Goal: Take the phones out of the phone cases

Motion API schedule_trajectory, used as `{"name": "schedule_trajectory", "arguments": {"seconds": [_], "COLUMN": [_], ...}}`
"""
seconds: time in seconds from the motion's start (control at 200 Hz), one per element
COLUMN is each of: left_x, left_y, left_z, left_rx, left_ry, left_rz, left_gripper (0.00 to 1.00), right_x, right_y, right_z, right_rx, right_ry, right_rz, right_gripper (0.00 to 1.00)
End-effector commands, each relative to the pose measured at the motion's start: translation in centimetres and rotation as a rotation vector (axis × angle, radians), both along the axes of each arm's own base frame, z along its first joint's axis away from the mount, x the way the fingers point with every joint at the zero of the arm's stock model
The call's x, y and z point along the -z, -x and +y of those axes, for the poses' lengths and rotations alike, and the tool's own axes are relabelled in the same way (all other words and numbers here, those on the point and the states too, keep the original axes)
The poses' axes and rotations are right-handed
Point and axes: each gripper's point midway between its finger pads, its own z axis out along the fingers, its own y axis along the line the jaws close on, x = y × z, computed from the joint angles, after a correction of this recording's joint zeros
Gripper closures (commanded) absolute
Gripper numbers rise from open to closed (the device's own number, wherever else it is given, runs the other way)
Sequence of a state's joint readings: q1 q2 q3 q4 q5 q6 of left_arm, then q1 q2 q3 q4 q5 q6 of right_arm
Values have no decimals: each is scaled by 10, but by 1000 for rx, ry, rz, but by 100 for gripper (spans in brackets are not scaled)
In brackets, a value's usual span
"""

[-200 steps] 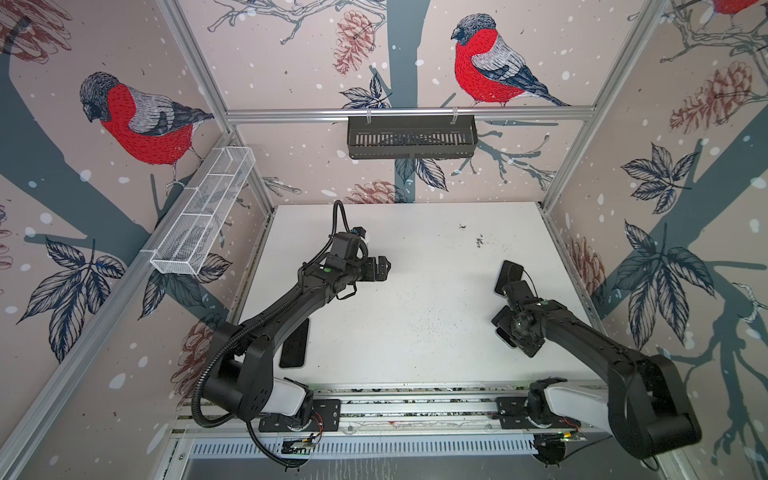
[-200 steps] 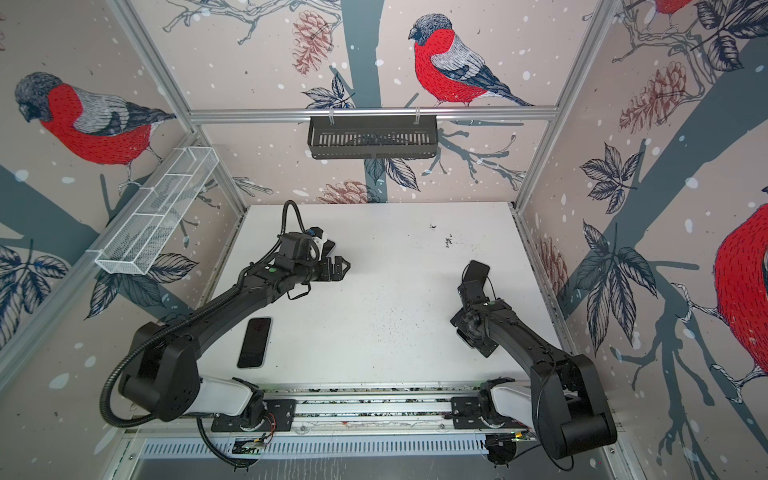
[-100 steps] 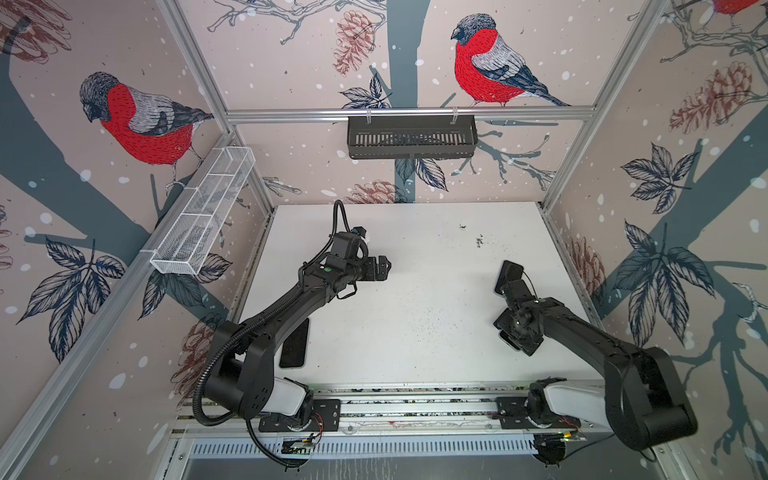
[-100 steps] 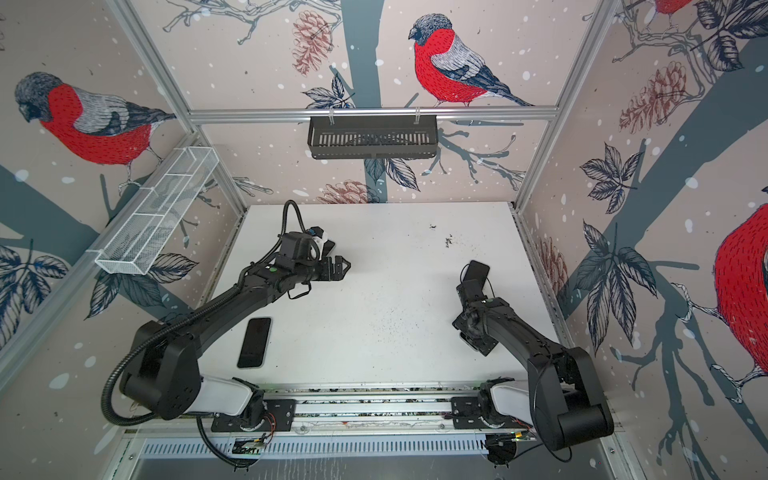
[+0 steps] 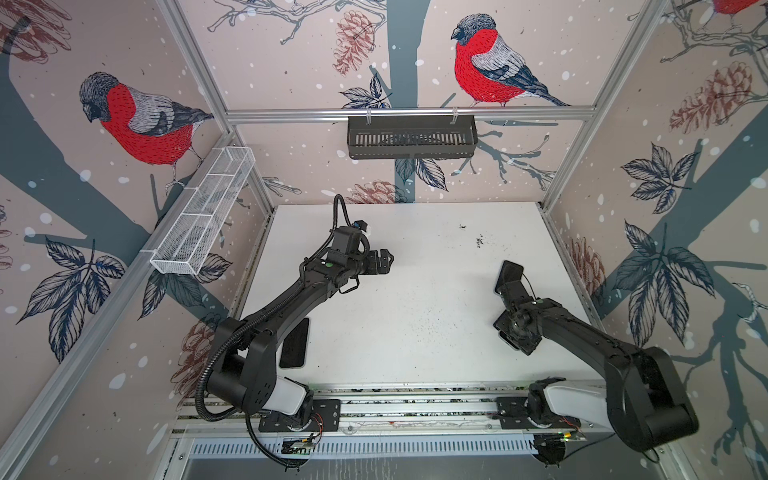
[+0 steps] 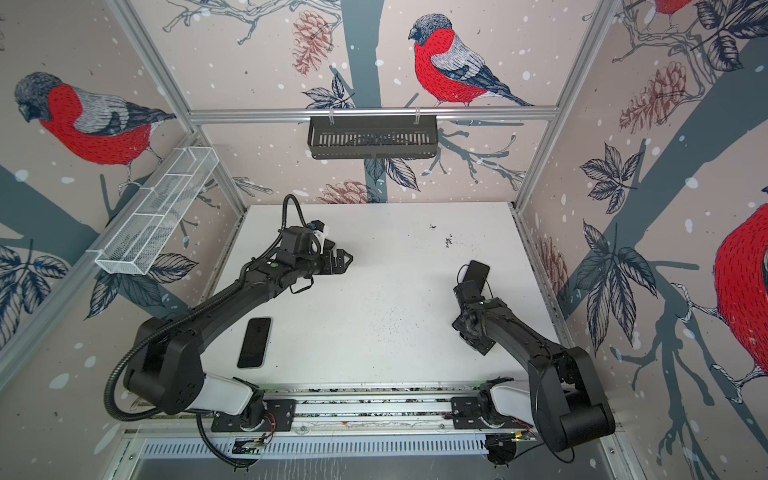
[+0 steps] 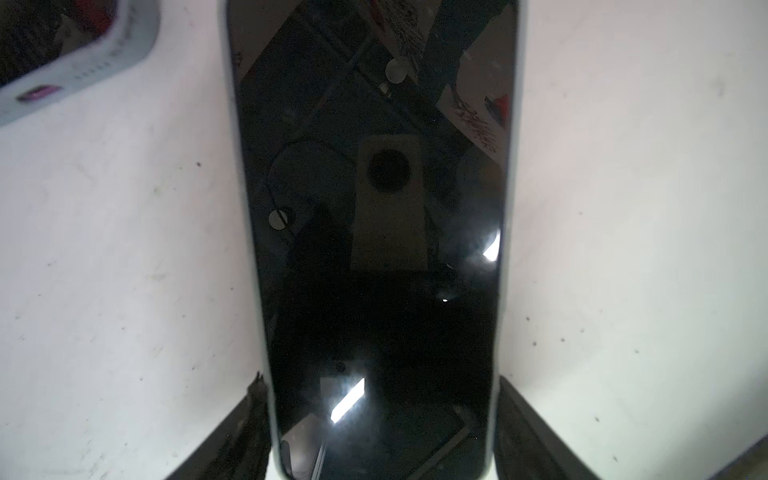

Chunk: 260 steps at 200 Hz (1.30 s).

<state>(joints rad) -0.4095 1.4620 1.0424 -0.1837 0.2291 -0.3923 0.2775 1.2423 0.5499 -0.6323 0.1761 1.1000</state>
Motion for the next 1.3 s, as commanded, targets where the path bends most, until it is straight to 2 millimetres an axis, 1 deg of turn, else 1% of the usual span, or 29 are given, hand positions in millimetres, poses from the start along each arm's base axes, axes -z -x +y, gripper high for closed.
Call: {"name": "schedule_trajectory", "arguments": {"seconds": [0.0, 0.11, 0.255, 0.34, 0.455, 0.67, 0.821, 0.981, 1.056, 1.191, 1.296], "left_x": [-11, -14, -18, -19, -23, -27, -37, -50, -53, -57, -61], "left_y": [-6, -9, -13, -14, -15, -16, -13, -7, -5, -2, 3], "left_z": [-7, -10, -16, -21, -27, -39, -58, -87, -100, -118, -129], "left_rx": [8, 14, 27, 39, 57, 86, 147, 238, 270, 316, 357], "left_ry": [34, 48, 73, 93, 125, 159, 196, 246, 256, 300, 338], "left_rz": [-25, -23, -23, -18, -19, -21, -34, -44, -40, -18, 0], "left_gripper": [2, 2, 2, 2, 2, 2, 2, 2, 2, 2, 2], "right_x": [-3, -12, -28, -39, -56, -76, -102, -134, -148, -163, -170], "right_y": [-2, -13, -32, -43, -57, -71, -85, -98, -102, -103, -102], "right_z": [12, 18, 33, 43, 60, 80, 103, 133, 147, 168, 177], "right_rx": [-25, -56, -117, -159, -229, -306, -386, -487, -536, -597, -626], "right_ry": [-48, -42, -46, -52, -51, -54, -49, -28, -22, -20, -6], "right_rz": [-19, -72, -173, -235, -325, -417, -536, -660, -713, -785, -821], "right_gripper": [43, 45, 50, 55, 58, 59, 60, 61, 61, 61, 62]}}
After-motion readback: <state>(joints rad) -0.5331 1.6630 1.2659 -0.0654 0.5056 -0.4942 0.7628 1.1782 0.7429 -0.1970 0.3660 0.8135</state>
